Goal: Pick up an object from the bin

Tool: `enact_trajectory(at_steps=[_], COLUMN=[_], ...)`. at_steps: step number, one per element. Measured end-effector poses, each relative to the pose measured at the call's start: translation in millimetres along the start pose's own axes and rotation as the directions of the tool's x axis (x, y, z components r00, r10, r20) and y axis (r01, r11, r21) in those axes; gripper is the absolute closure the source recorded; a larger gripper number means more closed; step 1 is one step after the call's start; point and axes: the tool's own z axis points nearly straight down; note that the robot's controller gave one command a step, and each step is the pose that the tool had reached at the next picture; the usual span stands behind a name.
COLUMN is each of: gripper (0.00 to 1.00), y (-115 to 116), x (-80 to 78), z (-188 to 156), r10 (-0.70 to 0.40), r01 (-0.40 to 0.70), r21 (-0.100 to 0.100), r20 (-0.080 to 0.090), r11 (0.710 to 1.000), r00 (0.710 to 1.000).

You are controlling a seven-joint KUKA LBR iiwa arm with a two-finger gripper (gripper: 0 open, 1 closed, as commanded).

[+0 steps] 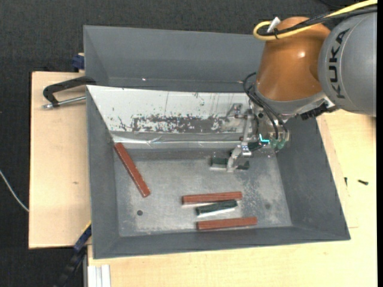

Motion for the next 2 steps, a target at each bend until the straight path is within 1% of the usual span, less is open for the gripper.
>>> enact_trajectory(at_steps=[1, 2], gripper=[0.00, 0.00], y=[0, 17], x=[-1.7, 38.4], z=[-5, 63], r10=[0.000, -0.059], r01=[0.000, 0.059], r21=[0.000, 0.001], r20=[0.009, 0.012], r11=[1.000, 0.998], r00=[1.000, 0.998])
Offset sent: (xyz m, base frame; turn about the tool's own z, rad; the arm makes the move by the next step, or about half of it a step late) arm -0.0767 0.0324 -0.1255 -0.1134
